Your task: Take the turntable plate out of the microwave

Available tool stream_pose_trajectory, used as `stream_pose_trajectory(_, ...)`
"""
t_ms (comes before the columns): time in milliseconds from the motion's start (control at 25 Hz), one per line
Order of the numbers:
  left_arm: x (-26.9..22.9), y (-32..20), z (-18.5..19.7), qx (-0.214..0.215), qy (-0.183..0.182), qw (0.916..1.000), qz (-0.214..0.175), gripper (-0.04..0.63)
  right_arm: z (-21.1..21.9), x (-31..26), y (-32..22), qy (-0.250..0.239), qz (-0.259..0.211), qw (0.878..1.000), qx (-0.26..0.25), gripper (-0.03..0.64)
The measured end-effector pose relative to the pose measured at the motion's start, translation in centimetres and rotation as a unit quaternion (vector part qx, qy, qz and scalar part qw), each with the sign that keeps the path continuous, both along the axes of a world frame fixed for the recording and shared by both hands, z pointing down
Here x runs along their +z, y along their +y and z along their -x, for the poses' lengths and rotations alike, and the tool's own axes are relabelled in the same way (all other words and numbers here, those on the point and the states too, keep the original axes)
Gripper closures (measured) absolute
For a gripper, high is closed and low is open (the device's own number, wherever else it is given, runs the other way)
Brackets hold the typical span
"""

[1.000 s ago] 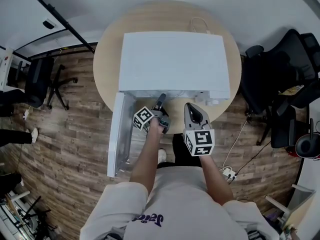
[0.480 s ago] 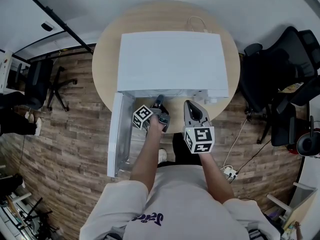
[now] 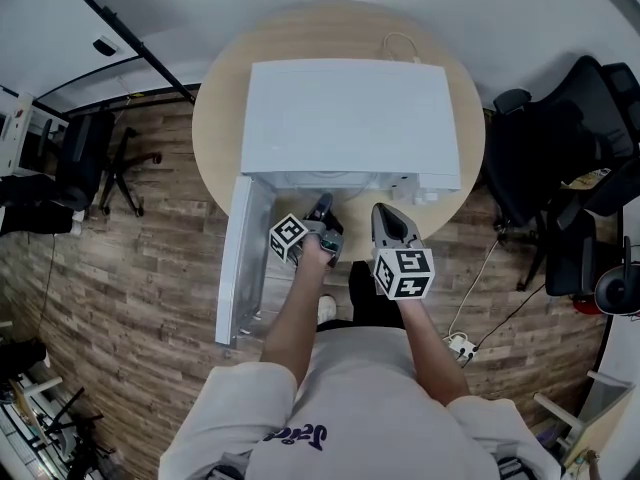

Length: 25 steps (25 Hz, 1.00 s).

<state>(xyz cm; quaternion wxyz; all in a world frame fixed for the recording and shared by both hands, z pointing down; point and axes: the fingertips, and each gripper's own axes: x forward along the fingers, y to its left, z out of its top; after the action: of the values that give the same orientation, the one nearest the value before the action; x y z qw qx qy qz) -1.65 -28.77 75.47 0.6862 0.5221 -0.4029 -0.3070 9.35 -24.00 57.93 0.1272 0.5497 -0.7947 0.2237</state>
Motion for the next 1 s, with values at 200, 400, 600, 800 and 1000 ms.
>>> stream_pose_trajectory(200,-0.6,0.9,-0.1,0.001,0.015,0.9999,-0.004,0.558,0.1,3.4,1.3,-0.075,0.041,0.996,-0.009,0.603)
stream_pose_trajectory(400,-1.2,1.9,-0.1,0.013,0.012,0.9997,-0.014,0.558,1.0,6.6,2.8,-0.203,0.097,0.974,-0.025,0.603)
stream_pose_trajectory(600,-1.6,3.2,0.1,0.016,0.012,0.9997,-0.014,0.558,1.0,8.8,3.4,-0.285,0.129,0.950,-0.014,0.601)
stream_pose_trajectory(800,-2.1,4.1,0.2,0.009,0.021,0.9996,-0.015,0.558,1.2,10.7,3.5,-0.336,0.152,0.930,0.004,0.597)
stream_pose_trajectory(1000,-3.1,4.4,0.3,0.007,0.027,0.9994,-0.019,0.558,2.0,11.2,3.4,-0.407,0.164,0.899,0.011,0.458)
